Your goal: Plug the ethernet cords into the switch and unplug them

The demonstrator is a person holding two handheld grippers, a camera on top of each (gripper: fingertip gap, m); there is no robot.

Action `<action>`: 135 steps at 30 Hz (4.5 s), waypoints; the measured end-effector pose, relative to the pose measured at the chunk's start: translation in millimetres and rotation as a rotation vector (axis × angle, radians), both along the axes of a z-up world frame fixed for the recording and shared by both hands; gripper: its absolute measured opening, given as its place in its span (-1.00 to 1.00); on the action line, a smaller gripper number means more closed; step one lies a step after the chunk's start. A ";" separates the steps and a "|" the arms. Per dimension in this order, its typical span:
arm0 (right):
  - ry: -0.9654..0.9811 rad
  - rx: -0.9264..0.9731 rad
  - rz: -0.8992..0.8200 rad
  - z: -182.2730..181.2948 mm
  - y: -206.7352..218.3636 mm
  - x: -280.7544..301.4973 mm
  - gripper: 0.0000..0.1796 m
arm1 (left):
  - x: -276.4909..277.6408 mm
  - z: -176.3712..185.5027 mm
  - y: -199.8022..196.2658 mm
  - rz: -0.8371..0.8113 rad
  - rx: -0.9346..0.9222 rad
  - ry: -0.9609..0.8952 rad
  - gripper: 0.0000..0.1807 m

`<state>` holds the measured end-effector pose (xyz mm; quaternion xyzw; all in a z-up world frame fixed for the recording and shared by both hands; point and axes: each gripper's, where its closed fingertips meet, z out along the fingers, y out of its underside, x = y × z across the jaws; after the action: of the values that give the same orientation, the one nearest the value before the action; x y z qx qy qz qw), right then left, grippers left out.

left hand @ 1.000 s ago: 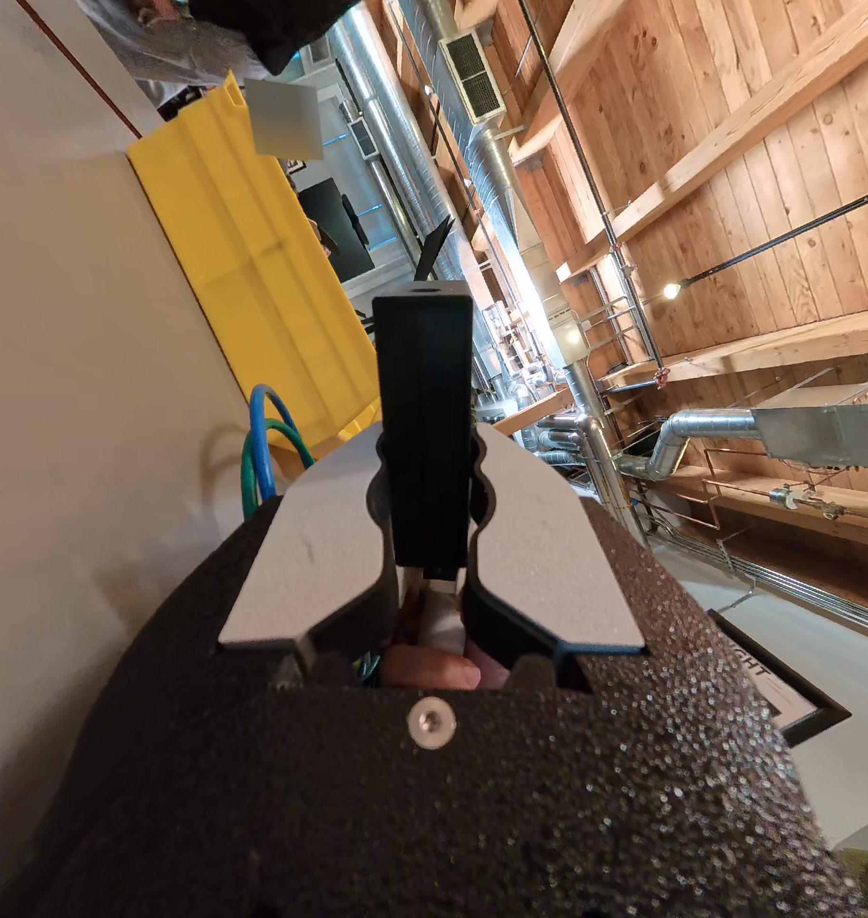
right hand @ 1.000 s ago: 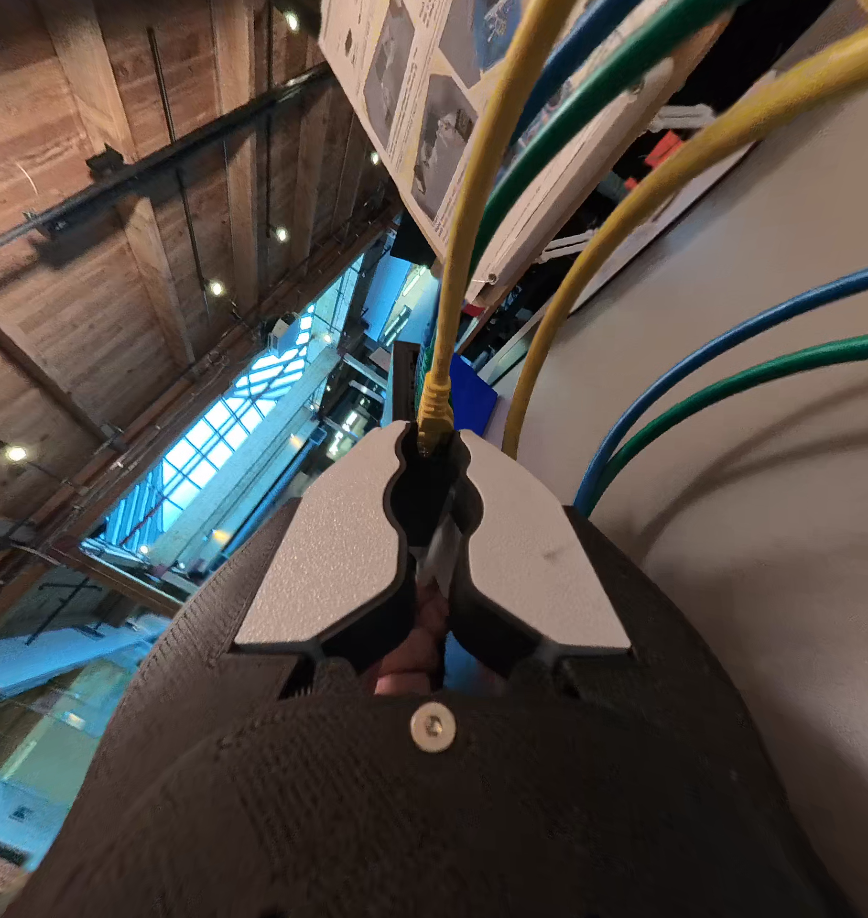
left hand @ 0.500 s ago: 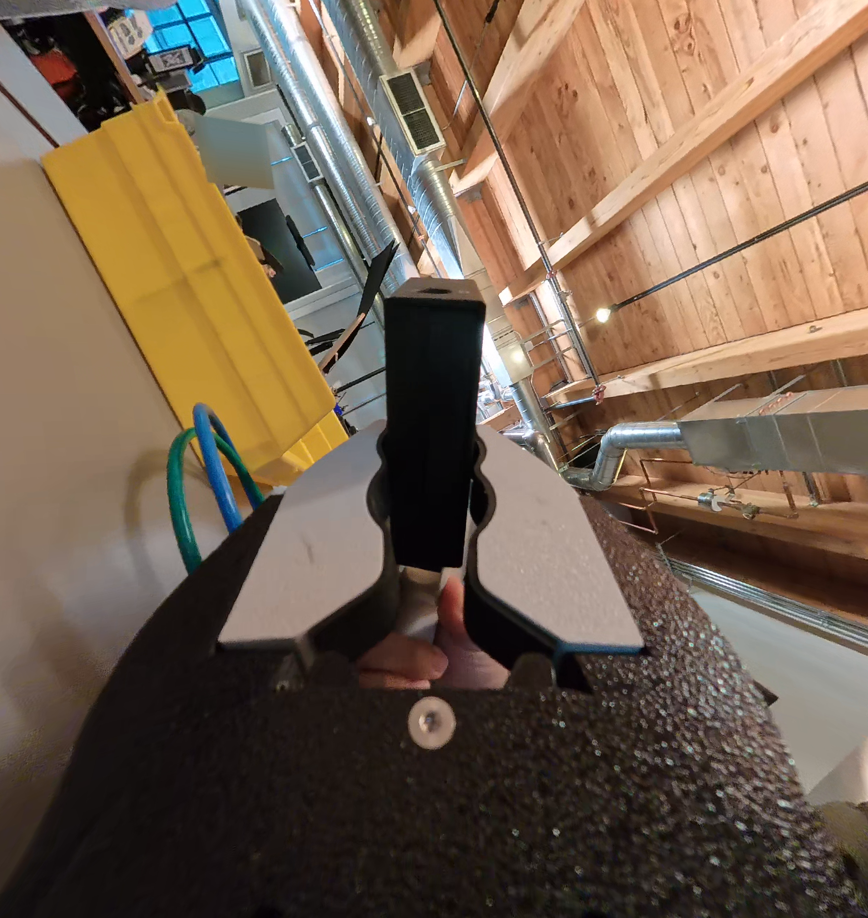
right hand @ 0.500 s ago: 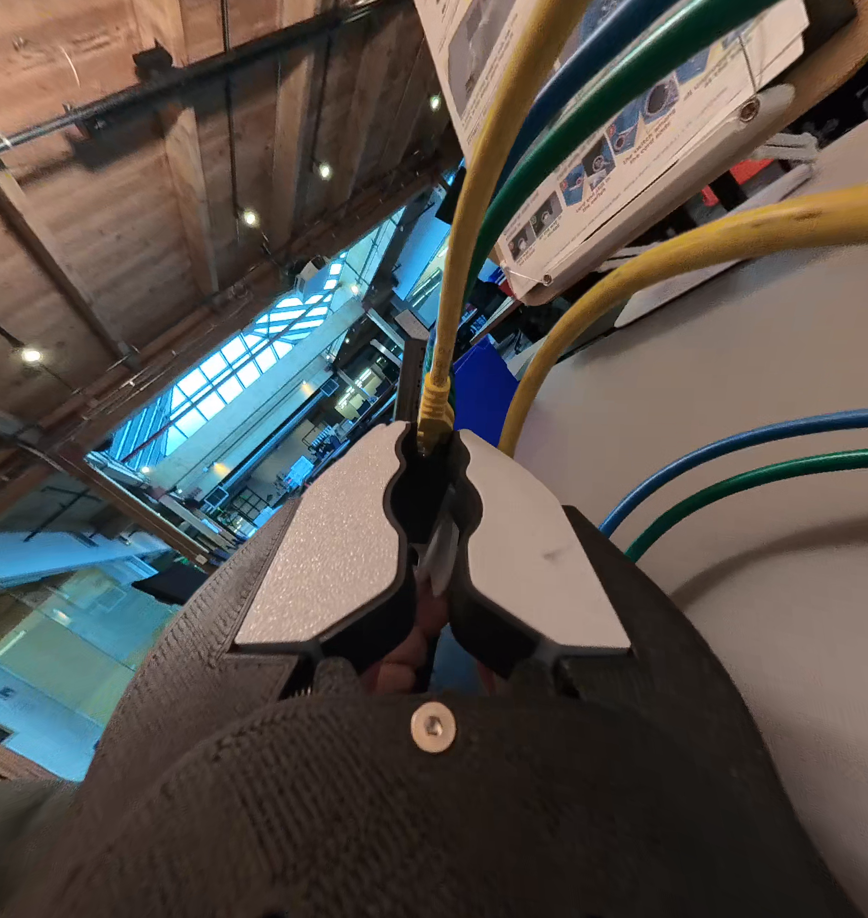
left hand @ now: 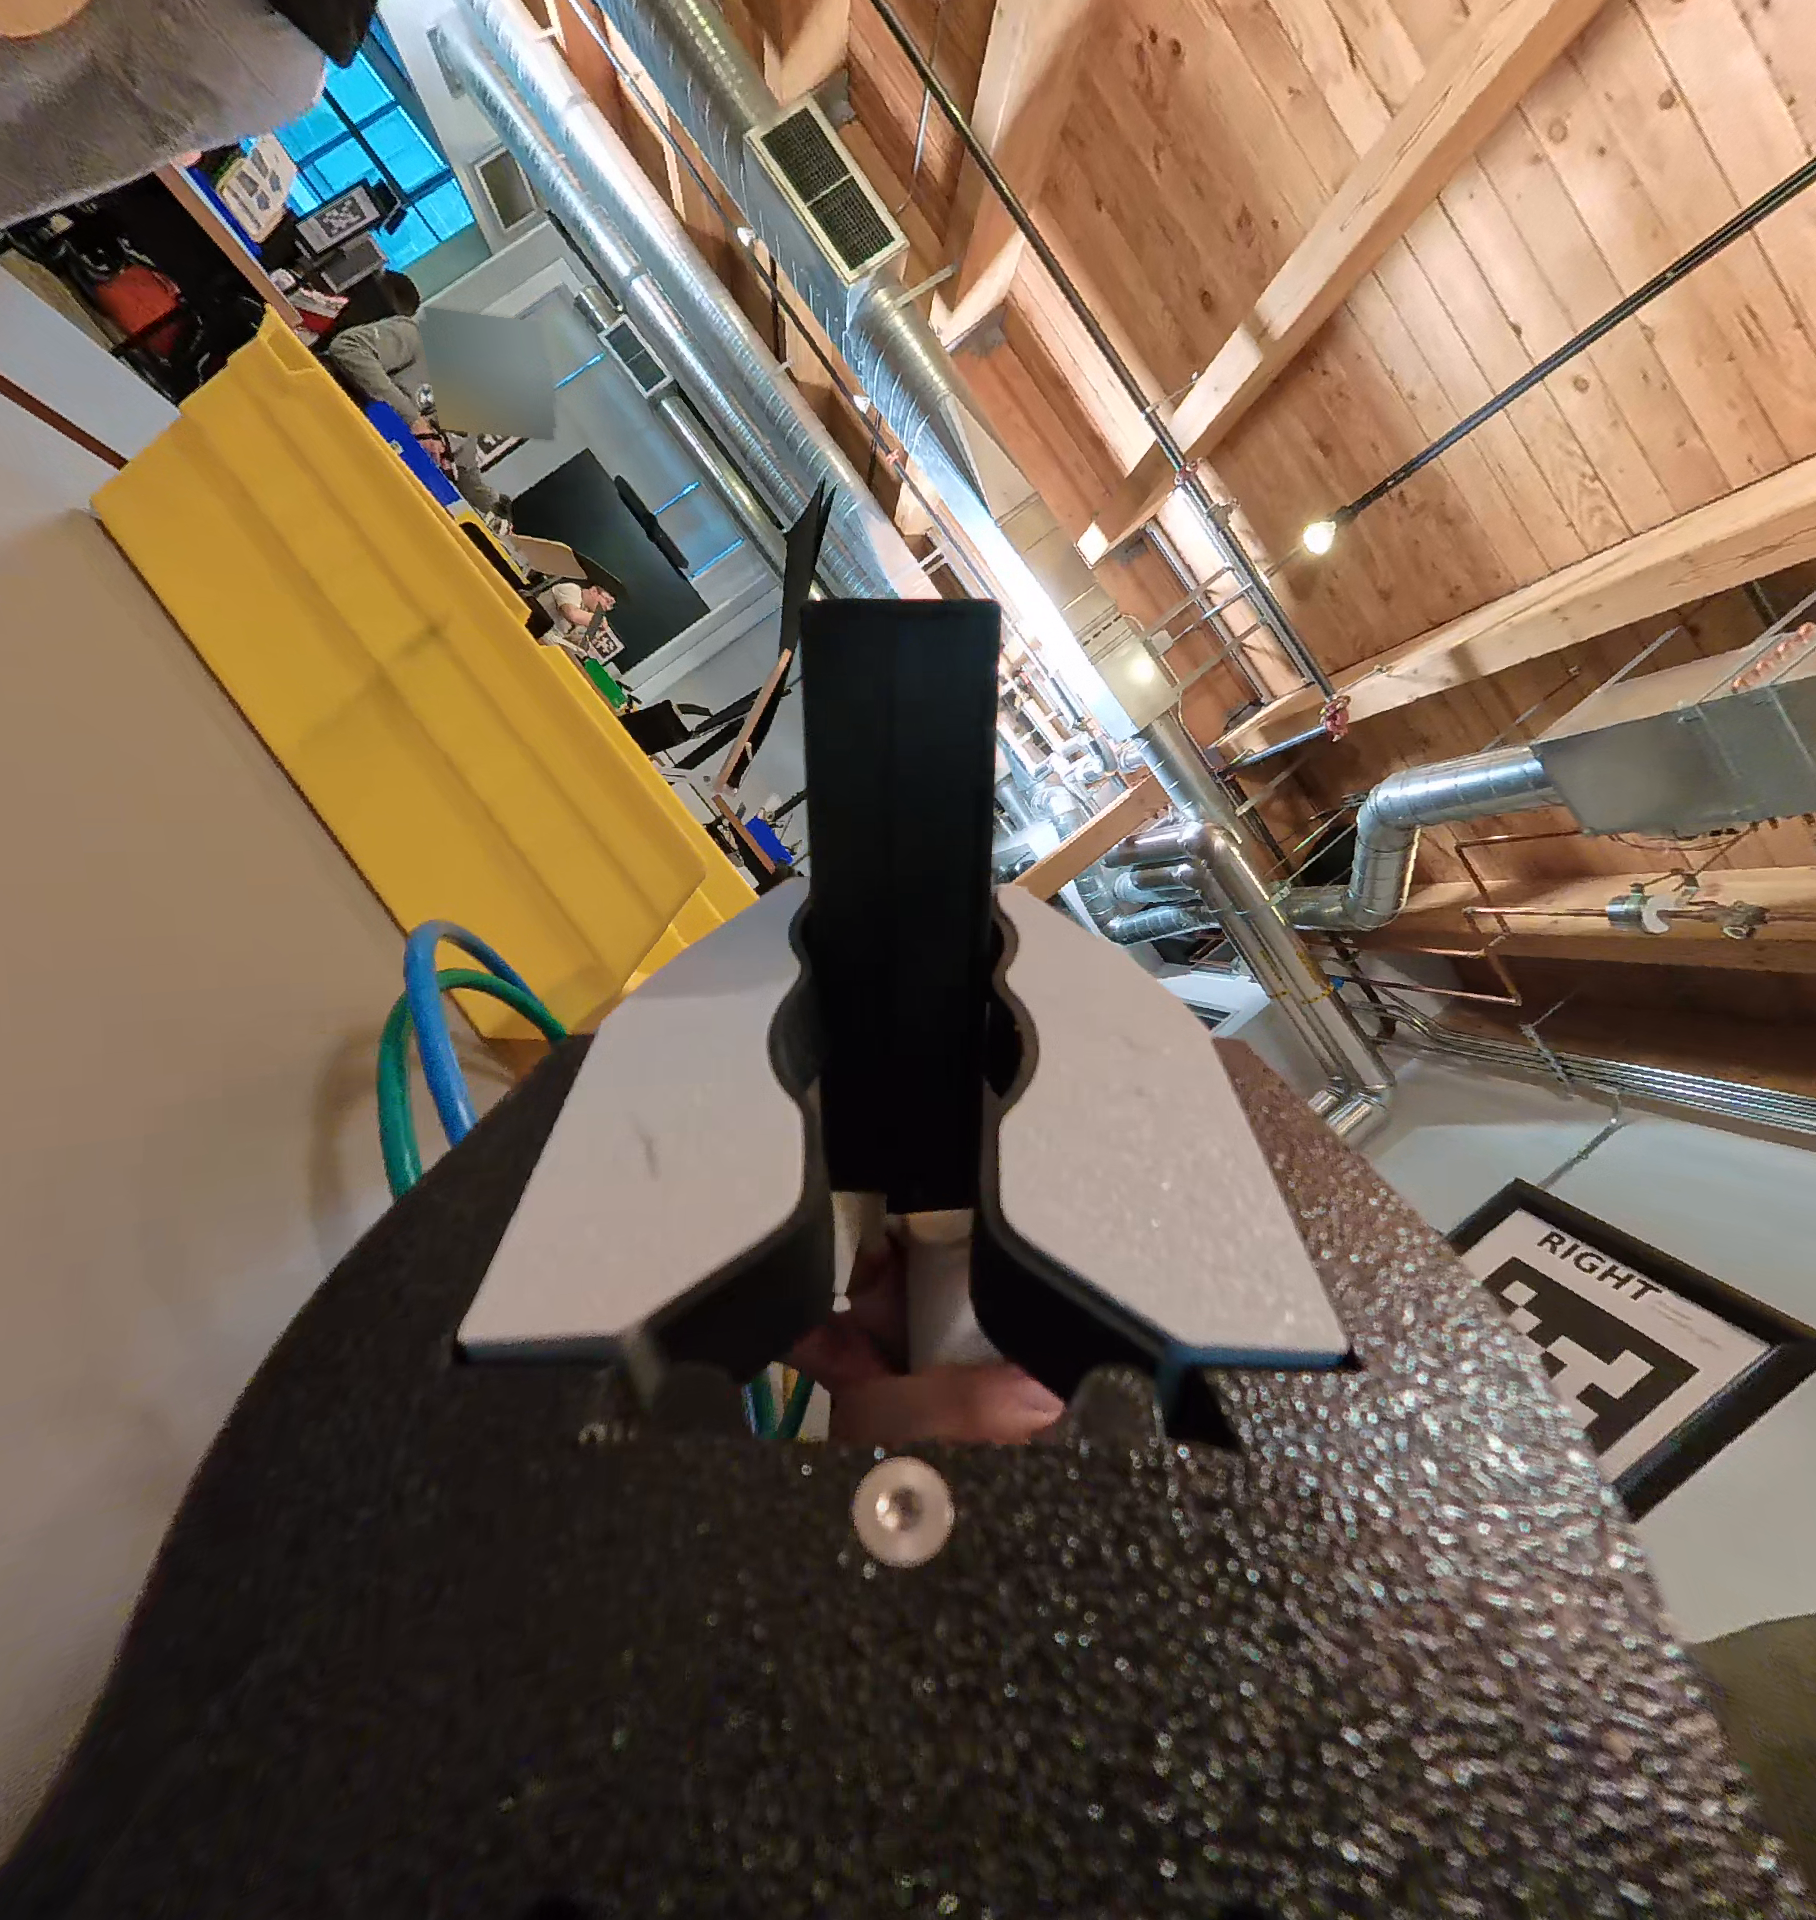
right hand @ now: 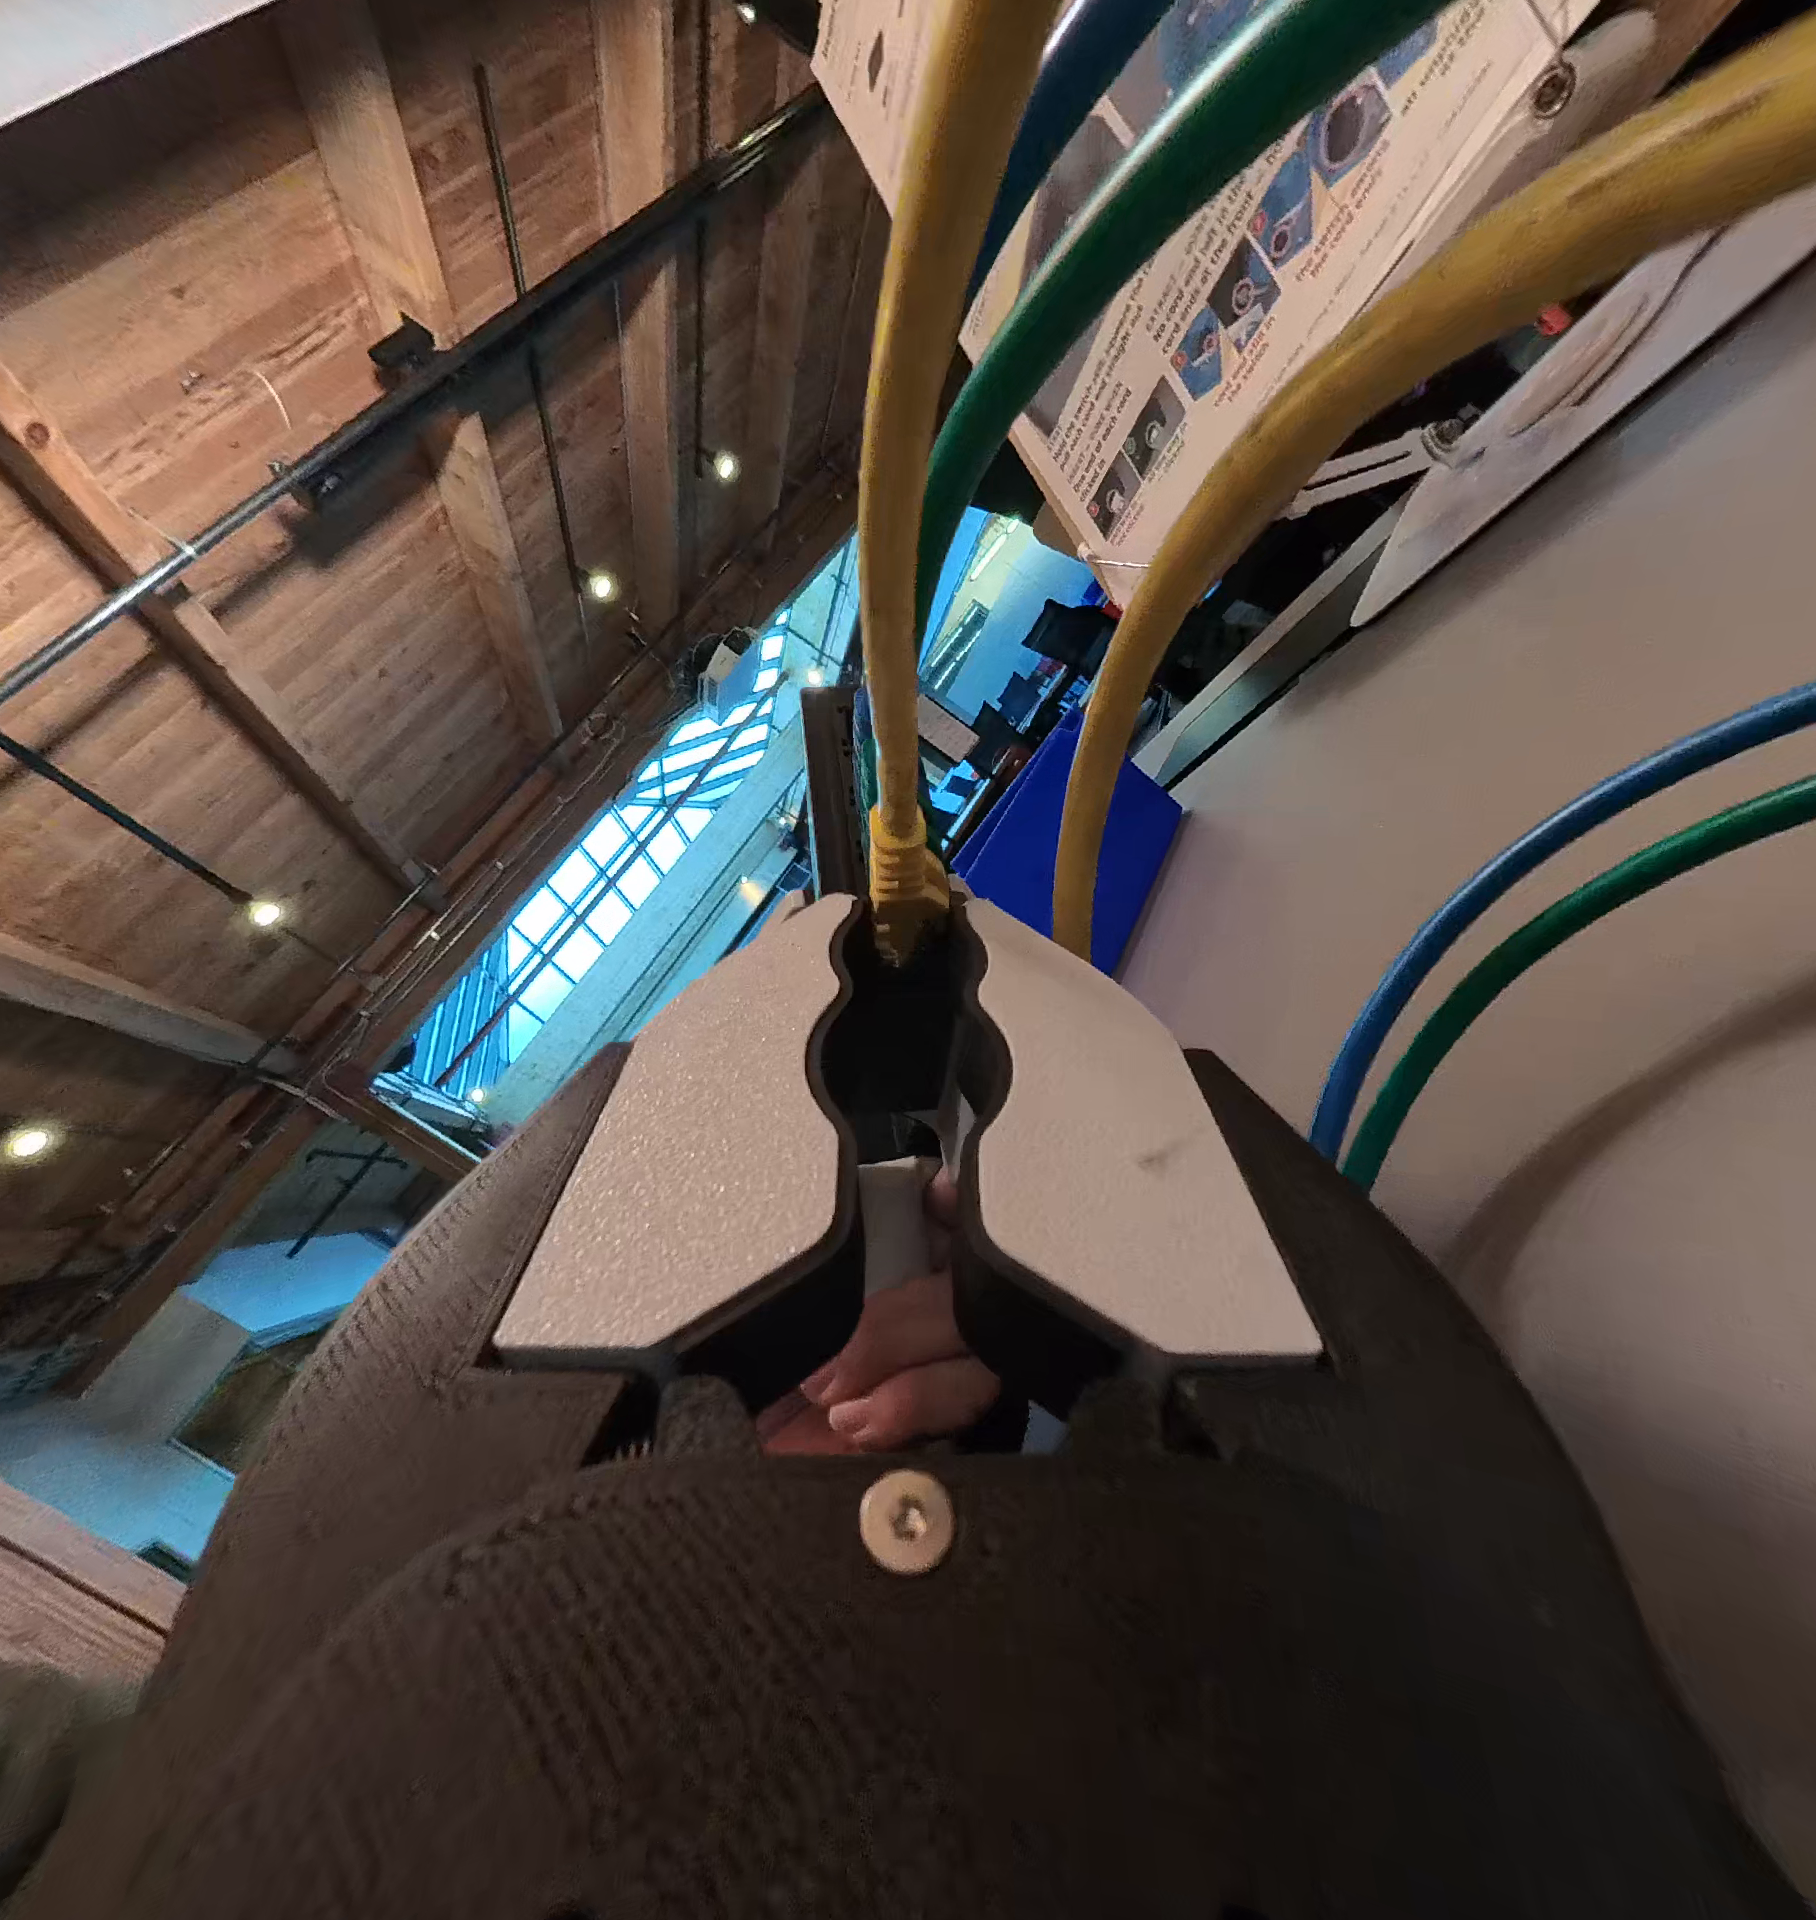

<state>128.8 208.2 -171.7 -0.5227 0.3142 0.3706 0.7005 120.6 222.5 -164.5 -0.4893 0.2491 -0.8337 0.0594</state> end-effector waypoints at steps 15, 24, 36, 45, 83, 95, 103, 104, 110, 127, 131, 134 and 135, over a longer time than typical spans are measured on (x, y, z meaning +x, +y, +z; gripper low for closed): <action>0.030 0.013 0.017 -4.0 0.1 -2.4 -0.85 | 0.0 -2.1 2.3 -0.017 -0.046 0.010 -0.70; 0.006 0.038 -0.005 -3.8 -2.6 -2.2 -0.85 | 0.1 -1.7 -0.1 -0.045 -0.040 0.008 -0.70; 0.035 0.024 -0.033 -9.0 -1.2 1.2 -0.85 | 2.0 -7.6 -0.1 -0.042 -0.039 0.032 -0.70; 0.044 0.059 -0.094 -11.3 -0.2 2.8 -0.85 | 3.2 -10.9 1.0 -0.044 -0.074 0.045 -0.69; -0.130 -0.064 -0.074 -15.2 -3.7 8.0 -0.85 | 7.5 -19.7 -1.3 -0.028 -0.217 0.075 -0.70; -0.408 -0.205 -0.108 0.3 -8.4 4.4 -0.82 | 3.2 -7.6 -2.9 -0.071 -0.300 0.042 -0.70; -0.419 -0.105 -0.140 32.6 -27.0 12.1 -0.85 | -2.9 12.2 -15.6 -0.123 -0.057 -0.042 -0.70; -0.399 -0.068 -0.156 42.9 -36.4 21.4 -0.88 | -4.4 11.4 -11.6 -0.128 -0.060 -0.043 -0.70; -0.592 -0.141 -0.093 73.8 -65.4 15.7 -0.86 | -7.2 13.5 12.7 -0.028 -0.081 -0.047 -0.70; -0.634 -0.052 -0.002 224.1 -90.9 124.9 -0.90 | -36.7 42.5 78.9 0.215 0.010 -0.104 -0.70; -0.518 0.026 0.084 218.1 -80.0 161.9 -0.90 | -34.7 37.6 80.8 0.206 0.000 -0.096 -0.70; -0.467 -0.025 0.150 179.8 -67.2 189.0 -0.90 | -32.2 33.3 78.2 0.196 0.002 -0.084 -0.70; -0.451 -0.068 0.113 161.2 -62.6 200.8 -0.90 | -31.5 32.1 77.6 0.196 0.007 -0.079 -0.70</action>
<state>329.6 145.5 -10.4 -0.6324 0.1320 0.2724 0.7130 89.2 300.2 -132.3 -0.4780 0.2005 -0.8415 0.1522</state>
